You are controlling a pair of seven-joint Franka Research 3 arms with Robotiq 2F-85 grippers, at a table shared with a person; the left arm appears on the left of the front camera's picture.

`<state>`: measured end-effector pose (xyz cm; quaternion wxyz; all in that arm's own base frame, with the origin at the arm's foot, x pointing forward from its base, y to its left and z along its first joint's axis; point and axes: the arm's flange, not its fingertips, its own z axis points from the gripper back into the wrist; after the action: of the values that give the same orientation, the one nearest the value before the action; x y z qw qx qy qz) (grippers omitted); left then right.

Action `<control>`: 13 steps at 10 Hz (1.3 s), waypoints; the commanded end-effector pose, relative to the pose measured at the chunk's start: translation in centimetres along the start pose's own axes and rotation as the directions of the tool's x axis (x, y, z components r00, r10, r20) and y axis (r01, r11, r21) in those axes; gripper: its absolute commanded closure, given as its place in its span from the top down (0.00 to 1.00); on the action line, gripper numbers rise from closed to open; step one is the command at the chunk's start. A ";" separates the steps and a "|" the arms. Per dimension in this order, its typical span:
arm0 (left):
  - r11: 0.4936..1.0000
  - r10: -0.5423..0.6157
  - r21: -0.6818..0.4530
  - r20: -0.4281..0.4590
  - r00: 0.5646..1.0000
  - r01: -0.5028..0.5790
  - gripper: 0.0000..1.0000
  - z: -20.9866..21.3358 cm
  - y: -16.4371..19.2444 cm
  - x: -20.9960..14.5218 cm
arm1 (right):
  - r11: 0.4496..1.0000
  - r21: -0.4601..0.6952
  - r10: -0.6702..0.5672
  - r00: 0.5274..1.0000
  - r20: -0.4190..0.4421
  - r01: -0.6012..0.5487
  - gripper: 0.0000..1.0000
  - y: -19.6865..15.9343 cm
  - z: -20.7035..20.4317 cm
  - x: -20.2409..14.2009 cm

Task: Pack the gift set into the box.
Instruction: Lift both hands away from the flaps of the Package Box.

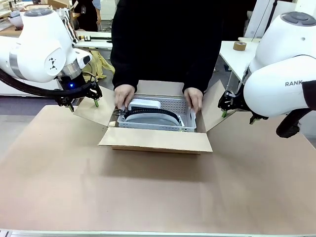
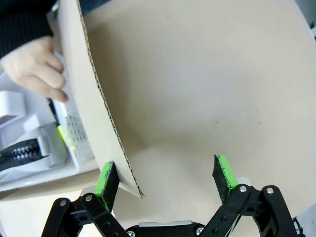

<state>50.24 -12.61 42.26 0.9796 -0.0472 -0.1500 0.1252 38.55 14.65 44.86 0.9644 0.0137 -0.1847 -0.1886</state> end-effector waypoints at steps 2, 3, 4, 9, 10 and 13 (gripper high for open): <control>1.000 0.015 0.023 0.005 1.000 -0.015 1.00 0.2 -0.2 -0.1 | 1.000 0.008 -0.017 1.000 -0.012 0.017 1.00 0.2 0.1 0.2; 1.000 0.015 0.023 0.005 1.000 -0.015 1.00 0.2 -0.2 -0.1 | 1.000 0.008 -0.017 1.000 -0.012 0.017 1.00 0.2 0.1 0.2; 1.000 0.015 0.023 0.005 1.000 -0.015 1.00 0.2 -0.2 -0.1 | 1.000 0.008 -0.017 1.000 -0.012 0.017 1.00 0.2 0.1 0.2; 1.000 0.015 0.023 0.005 1.000 -0.015 1.00 0.2 -0.2 -0.1 | 1.000 0.008 -0.017 1.000 -0.012 0.017 1.00 0.2 0.1 0.2; 1.000 0.015 0.023 0.005 1.000 -0.015 1.00 0.2 -0.2 -0.1 | 1.000 0.008 -0.017 1.000 -0.012 0.017 1.00 0.2 0.1 0.2; 1.000 0.015 0.023 0.005 1.000 -0.015 1.00 0.2 -0.2 -0.1 | 1.000 0.008 -0.017 1.000 -0.012 0.017 1.00 0.2 0.1 0.2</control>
<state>50.24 -12.61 42.26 0.9796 -0.0472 -0.1500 0.1252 38.56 14.65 44.86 0.9644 0.0137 -0.1847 -0.1887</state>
